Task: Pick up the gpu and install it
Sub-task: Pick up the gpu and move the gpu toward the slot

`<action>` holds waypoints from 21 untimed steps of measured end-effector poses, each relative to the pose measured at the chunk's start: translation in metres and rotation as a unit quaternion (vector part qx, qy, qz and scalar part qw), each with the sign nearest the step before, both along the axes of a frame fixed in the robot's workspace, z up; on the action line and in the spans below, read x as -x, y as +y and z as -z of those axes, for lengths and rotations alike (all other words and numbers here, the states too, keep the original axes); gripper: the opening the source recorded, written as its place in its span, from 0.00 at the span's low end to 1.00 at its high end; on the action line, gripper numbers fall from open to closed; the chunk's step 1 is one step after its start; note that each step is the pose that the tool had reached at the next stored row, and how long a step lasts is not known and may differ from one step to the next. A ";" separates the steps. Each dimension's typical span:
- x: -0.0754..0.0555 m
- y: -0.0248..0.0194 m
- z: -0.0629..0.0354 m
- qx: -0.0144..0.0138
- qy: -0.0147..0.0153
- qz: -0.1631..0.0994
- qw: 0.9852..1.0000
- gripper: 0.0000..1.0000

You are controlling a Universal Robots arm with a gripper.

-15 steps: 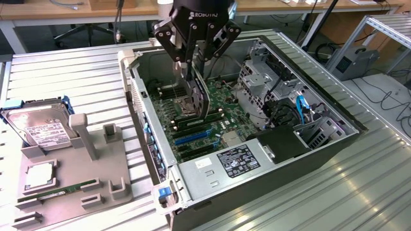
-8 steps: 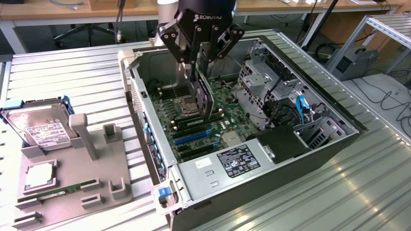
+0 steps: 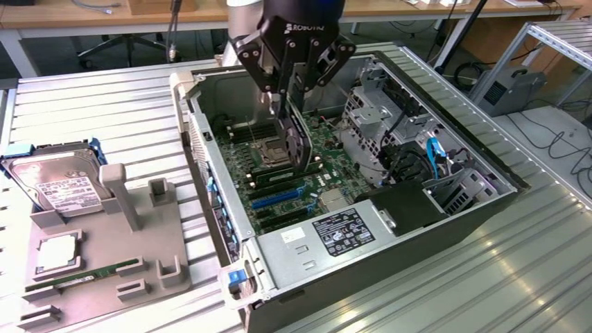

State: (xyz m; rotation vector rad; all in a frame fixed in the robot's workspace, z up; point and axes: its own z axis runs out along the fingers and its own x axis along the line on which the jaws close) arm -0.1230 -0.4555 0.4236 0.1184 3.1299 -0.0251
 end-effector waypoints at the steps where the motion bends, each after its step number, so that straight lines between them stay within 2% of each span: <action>1: -0.001 0.0000 0.0003 0.000 0.000 0.000 1.000 0.26; 21: -0.022 0.0001 0.0091 0.001 0.000 0.000 1.000 0.26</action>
